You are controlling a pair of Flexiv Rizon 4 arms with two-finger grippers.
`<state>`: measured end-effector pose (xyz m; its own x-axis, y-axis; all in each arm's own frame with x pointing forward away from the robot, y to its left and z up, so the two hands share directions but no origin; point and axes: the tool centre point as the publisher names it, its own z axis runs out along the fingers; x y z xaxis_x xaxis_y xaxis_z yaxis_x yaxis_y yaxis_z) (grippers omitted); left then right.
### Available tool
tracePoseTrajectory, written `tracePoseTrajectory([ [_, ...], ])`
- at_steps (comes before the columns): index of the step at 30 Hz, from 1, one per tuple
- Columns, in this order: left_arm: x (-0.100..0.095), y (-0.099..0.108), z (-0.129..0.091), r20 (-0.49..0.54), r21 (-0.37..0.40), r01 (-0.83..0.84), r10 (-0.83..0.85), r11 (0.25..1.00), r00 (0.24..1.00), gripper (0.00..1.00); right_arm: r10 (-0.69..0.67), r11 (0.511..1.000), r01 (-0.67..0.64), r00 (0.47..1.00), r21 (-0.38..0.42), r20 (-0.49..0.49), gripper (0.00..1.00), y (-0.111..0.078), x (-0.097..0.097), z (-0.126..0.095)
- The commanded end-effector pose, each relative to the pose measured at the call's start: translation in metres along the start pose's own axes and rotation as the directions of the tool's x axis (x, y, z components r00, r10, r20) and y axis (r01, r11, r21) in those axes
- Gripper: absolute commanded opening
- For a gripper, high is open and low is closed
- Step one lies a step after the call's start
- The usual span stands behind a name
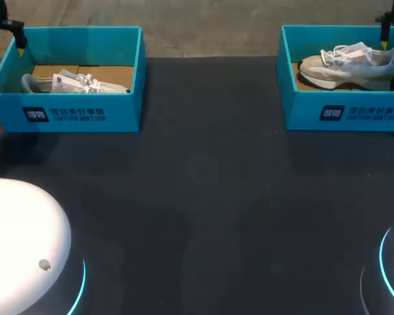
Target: Take the shoe out of the shoebox, open the shoe tongue, remove and reinsert the insole, then place the shoe into the shoebox
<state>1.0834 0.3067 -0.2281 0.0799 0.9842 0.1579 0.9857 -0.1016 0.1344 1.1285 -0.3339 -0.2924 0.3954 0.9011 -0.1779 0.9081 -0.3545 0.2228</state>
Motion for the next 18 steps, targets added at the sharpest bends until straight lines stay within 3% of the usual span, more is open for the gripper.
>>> tracePoseTrajectory([
  [1, 0.0, -0.001, 0.0, 0.0, -0.003, 0.0, 0.0, 1.0, 1.0, 1.0, -0.002, 1.0, 0.002, 1.0, 0.019, 0.007, 0.44, 0.01, 0.006, 0.008],
  [4, 0.0, -0.001, 0.0, 0.0, -0.003, 0.0, 0.0, 1.0, 1.0, 1.0, 0.002, 1.0, -0.002, 1.0, 0.025, 0.007, 0.41, 0.014, 0.007, 0.013],
  [18, 0.0, -0.001, 0.0, 0.0, -0.003, 0.0, 0.0, 1.0, 1.0, 1.0, 0.027, 0.997, -0.029, 0.999, 0.075, 0.024, 0.43, 0.023, -0.003, 0.038],
])
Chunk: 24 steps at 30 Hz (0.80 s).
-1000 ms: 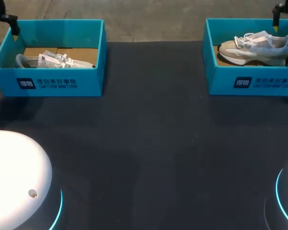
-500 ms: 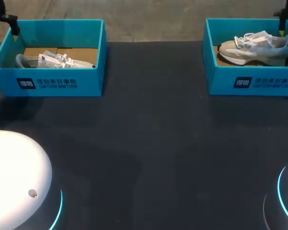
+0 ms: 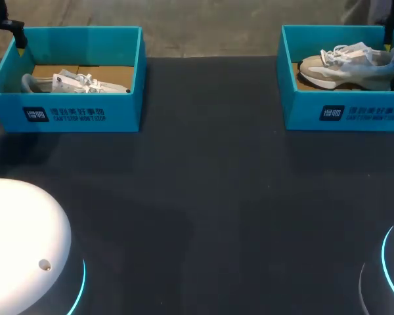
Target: Take the shoe out of the shoebox, open the shoe tongue, remove and reinsert the insole, then place the shoe into the shoebox
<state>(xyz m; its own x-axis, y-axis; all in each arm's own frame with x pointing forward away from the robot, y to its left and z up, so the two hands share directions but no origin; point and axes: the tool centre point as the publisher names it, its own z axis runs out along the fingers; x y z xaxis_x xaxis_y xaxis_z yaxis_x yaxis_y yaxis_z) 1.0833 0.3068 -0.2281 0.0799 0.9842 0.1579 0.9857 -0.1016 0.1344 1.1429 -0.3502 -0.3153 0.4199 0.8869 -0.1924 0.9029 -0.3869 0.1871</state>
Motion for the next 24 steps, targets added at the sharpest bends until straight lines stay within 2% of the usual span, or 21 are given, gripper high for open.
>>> tracePoseTrajectory([
  [1, 0.0, -0.001, 0.0, 0.0, -0.003, 0.0, 0.0, 1.0, 1.0, 1.0, 0.002, 0.999, -0.002, 1.0, 0.036, 0.004, 0.43, 0.01, 0.003, 0.011],
  [24, 0.0, -0.001, 0.0, 0.0, -0.003, 0.0, 0.0, 1.0, 1.0, 1.0, -0.001, 0.995, -0.004, 0.999, 0.101, 0.053, 0.44, 0.0, 0.002, 0.047],
])
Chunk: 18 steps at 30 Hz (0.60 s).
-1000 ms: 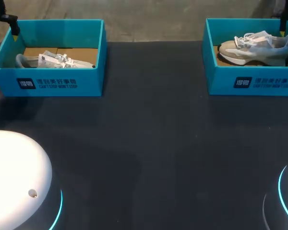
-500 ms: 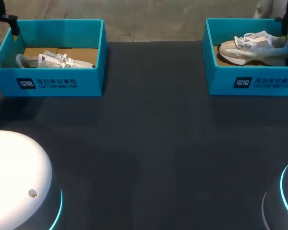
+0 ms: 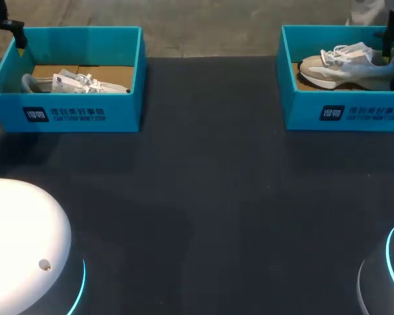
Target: Take the shoe out of the shoebox, open the shoe tongue, remove and reinsert the insole, then place the shoe into the shoebox
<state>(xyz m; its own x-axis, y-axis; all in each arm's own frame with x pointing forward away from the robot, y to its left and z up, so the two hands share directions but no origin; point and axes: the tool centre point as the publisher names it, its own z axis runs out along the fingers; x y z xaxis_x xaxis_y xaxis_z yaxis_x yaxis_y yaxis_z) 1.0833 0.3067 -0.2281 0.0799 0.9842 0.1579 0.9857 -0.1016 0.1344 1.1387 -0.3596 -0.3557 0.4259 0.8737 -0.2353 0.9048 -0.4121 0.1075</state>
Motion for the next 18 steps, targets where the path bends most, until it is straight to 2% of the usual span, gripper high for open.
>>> tracePoseTrajectory([
  [1, 0.0, -0.001, 0.0, 0.0, -0.003, 0.0, 0.0, 1.0, 1.0, 1.0, -0.008, 1.0, 0.008, 1.0, 0.018, 0.013, 0.44, 0.008, 0.005, 0.007],
  [10, 0.0, -0.001, 0.0, 0.0, -0.003, 0.0, 0.0, 1.0, 1.0, 1.0, -0.034, 0.999, 0.033, 0.999, 0.025, 0.037, 0.45, 0.005, 0.007, 0.015],
  [18, 0.0, -0.001, 0.0, 0.0, -0.003, 0.0, 0.0, 1.0, 1.0, 1.0, -0.028, 0.999, 0.027, 0.998, 0.031, 0.052, 0.38, 0.005, 0.006, 0.019],
])
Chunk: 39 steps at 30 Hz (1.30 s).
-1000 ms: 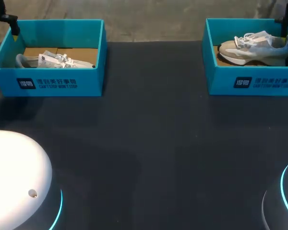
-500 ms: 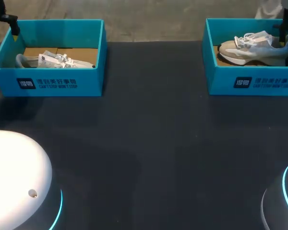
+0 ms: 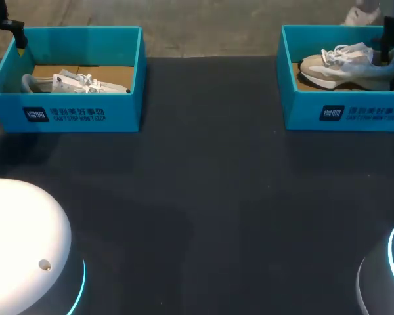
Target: Take the shoe out of the shoebox, open the shoe tongue, remove and reinsert the insole, then place the shoe into the shoebox
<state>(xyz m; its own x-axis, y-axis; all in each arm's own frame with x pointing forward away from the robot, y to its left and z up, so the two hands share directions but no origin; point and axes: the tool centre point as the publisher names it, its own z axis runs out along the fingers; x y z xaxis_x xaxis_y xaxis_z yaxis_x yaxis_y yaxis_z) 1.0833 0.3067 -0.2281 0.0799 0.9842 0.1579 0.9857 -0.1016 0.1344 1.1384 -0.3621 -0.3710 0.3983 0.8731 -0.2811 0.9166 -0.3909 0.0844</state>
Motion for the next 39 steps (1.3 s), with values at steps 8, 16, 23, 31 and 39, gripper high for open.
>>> tracePoseTrajectory([
  [8, 0.0, -0.001, 0.0, 0.0, -0.003, 0.0, 0.0, 1.0, 1.0, 1.0, 0.008, 1.0, -0.008, 1.0, 0.008, 0.024, 0.15, 0.006, 0.002, 0.003],
  [16, 0.0, -0.001, 0.0, 0.0, -0.003, 0.0, 0.0, 1.0, 1.0, 1.0, 0.023, 1.0, -0.023, 0.999, 0.005, 0.031, 0.0, 0.008, -0.004, 0.002],
  [23, 0.0, -0.001, 0.0, 0.0, -0.003, 0.0, 0.0, 1.0, 1.0, 1.0, 0.032, 0.999, -0.032, 0.999, -0.004, 0.037, 0.0, 0.006, -0.015, -0.008],
  [31, 0.0, -0.001, 0.0, 0.0, -0.003, 0.0, 0.0, 1.0, 1.0, 1.0, -0.003, 0.998, 0.006, 0.999, -0.066, 0.048, 0.0, -0.002, -0.038, -0.039],
  [39, 0.0, -0.001, 0.0, 0.0, -0.003, 0.0, 0.0, 1.0, 1.0, 1.0, -0.004, 0.993, 0.005, 1.0, -0.122, 0.008, 0.0, -0.009, -0.055, -0.092],
])
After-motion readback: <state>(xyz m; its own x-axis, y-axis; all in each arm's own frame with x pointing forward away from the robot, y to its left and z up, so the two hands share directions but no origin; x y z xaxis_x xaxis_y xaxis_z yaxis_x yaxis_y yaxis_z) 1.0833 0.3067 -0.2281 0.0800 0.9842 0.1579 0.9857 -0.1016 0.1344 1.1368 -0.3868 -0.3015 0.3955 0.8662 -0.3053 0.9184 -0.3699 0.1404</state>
